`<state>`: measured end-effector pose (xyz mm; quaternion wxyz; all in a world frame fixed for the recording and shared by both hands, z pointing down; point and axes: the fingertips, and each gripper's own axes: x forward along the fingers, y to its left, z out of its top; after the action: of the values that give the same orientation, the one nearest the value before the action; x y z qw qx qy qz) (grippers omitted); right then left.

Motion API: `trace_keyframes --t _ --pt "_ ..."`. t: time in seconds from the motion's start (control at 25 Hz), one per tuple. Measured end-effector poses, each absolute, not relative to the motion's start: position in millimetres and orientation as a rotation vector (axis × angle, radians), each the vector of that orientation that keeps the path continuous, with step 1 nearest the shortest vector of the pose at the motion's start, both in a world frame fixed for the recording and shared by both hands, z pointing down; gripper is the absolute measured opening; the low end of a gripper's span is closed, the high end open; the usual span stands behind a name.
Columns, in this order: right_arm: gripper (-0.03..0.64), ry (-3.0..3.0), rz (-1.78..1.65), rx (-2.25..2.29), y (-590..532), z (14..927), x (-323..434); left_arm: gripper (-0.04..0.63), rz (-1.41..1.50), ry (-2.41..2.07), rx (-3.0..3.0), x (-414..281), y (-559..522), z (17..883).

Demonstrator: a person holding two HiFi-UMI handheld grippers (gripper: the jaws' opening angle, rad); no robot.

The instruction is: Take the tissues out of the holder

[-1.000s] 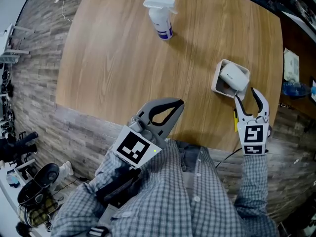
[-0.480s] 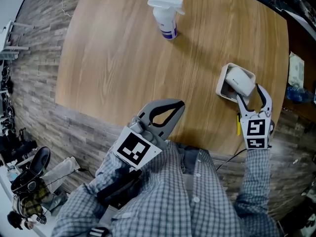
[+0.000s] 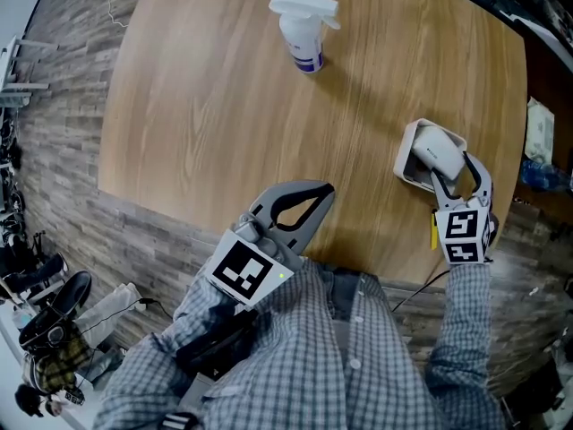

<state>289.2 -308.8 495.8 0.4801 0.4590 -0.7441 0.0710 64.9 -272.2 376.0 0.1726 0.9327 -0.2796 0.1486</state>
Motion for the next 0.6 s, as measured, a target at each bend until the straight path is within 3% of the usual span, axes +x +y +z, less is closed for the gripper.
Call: trace_keyframes --t 0.6 --pt "0.279 -1.811 0.163 1.179 -309.8 495.5 288.3 0.006 0.413 -0.808 2.661 61.1 -267.4 369.7"
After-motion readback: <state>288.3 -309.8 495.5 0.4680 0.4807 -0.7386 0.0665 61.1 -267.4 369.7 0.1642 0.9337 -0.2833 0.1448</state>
